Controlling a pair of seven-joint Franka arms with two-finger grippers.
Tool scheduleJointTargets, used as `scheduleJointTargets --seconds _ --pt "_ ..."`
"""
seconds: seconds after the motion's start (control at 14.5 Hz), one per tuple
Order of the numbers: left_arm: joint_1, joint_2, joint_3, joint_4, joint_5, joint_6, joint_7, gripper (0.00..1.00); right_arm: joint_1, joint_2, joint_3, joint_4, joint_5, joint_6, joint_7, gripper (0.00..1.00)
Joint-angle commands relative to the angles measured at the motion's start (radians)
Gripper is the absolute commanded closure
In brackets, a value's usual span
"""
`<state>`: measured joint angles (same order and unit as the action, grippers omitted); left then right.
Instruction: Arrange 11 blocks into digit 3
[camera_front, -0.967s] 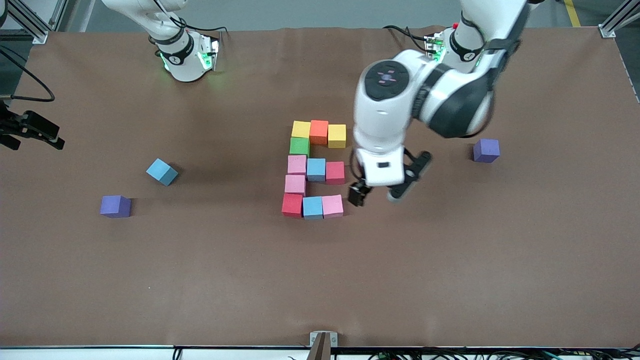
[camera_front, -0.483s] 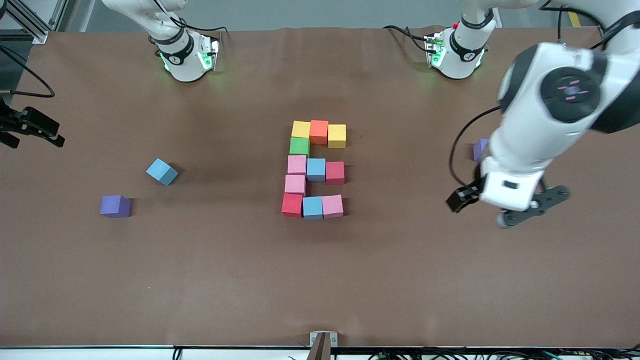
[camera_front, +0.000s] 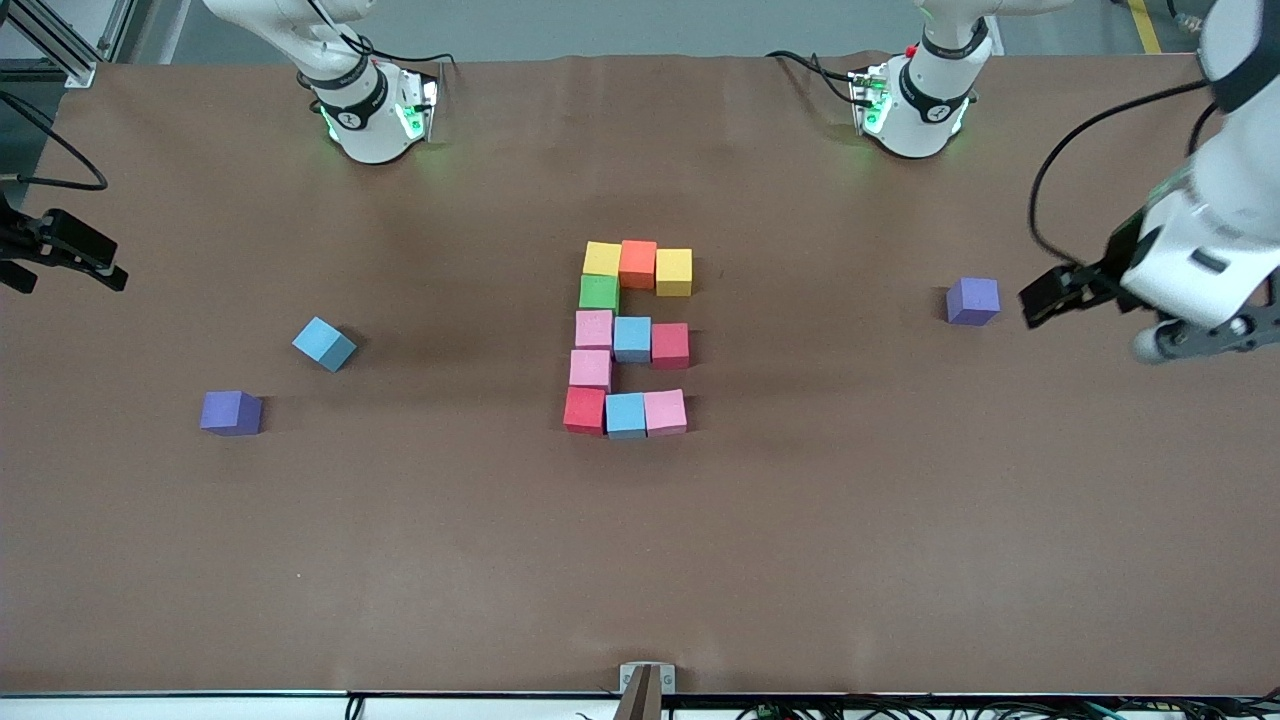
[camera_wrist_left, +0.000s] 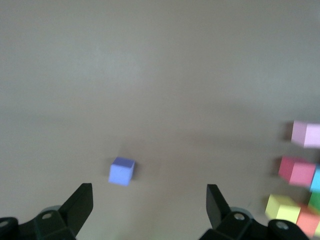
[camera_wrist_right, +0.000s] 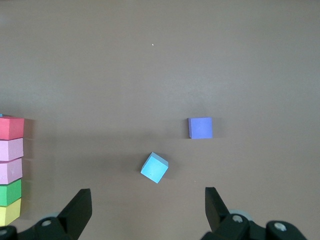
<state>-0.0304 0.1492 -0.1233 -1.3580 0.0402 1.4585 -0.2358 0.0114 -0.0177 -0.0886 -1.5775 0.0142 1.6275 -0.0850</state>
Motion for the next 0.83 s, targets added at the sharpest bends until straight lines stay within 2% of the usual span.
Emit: scheduleJointTargets --seconds 0.0,0.21,0.48,0.76 --pt "-0.037 -0.184 0.088 -0.214 -0.049 0.014 0.122 0.00 0.004 -0.015 -0.002 -0.003 -0.005 -0.011 0.010 0.00" --pt "-0.054 -0.311 0.108 -0.360 -0.046 0.040 0.127 0.00 0.006 -0.015 -0.002 -0.004 -0.016 -0.011 0.010 0.00" --pt "-0.042 -0.336 0.062 -0.360 -0.040 0.034 0.110 0.00 0.006 -0.013 -0.002 -0.004 -0.016 -0.011 0.011 0.00" --pt "-0.036 -0.338 0.076 -0.334 -0.030 0.016 0.128 0.00 0.004 -0.013 -0.002 -0.006 -0.014 -0.011 0.013 0.00"
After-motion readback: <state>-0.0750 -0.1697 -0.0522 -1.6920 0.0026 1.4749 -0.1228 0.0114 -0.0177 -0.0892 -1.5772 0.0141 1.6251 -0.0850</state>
